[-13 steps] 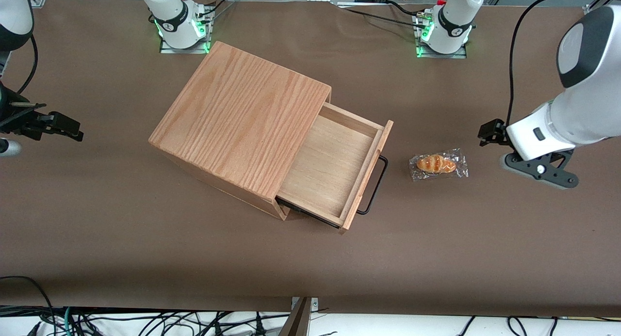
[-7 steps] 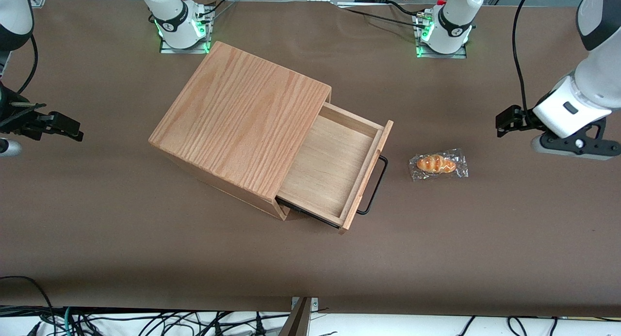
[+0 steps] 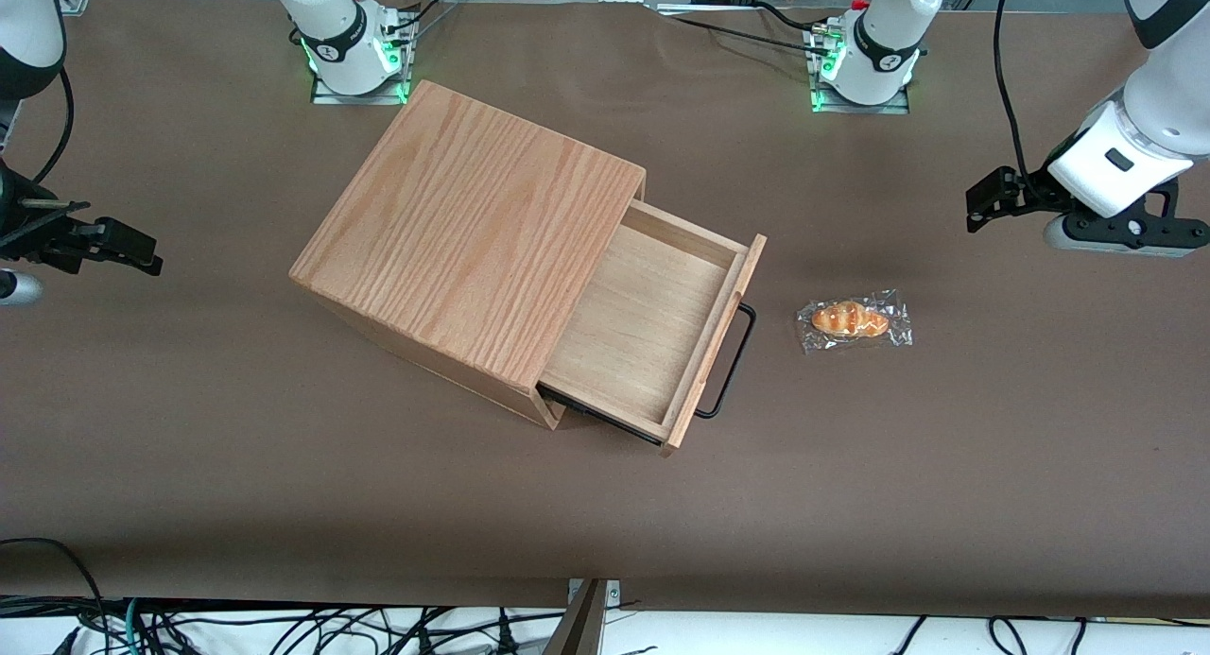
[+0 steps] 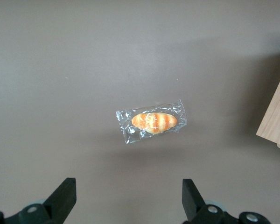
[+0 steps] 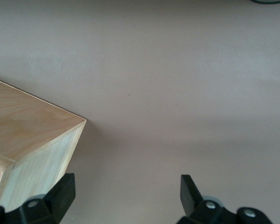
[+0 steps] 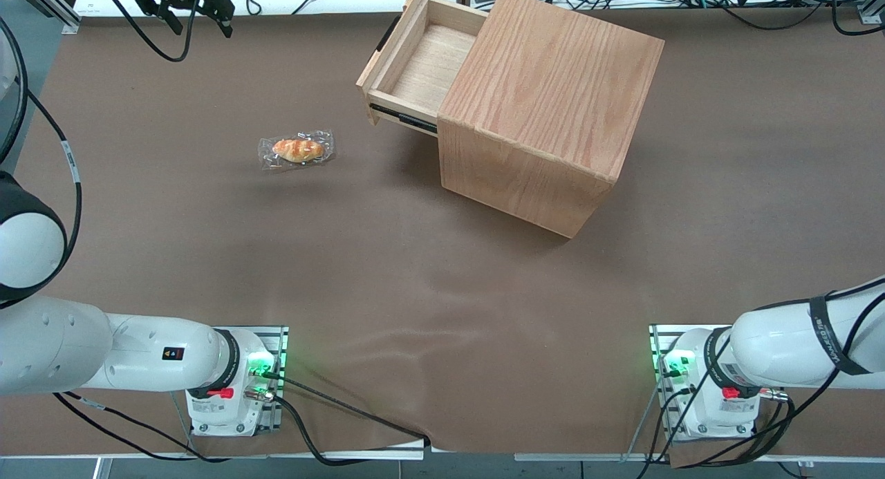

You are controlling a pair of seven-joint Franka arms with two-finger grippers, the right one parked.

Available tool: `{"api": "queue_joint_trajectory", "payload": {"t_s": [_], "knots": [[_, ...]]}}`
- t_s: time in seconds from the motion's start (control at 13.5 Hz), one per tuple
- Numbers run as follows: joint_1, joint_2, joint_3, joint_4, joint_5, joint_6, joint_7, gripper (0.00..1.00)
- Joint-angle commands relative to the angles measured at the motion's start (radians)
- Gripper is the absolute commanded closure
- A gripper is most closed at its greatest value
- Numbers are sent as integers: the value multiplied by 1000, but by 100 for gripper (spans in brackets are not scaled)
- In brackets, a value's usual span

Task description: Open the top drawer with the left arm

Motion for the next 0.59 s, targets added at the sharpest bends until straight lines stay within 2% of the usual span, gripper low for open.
{"api": "queue_joint_trajectory", "payload": {"t_s": [0.0, 0.52], "knots": [[8, -24, -7, -26, -17, 10, -8, 0], [8, 3, -2, 7, -19, 4, -15, 0]]}}
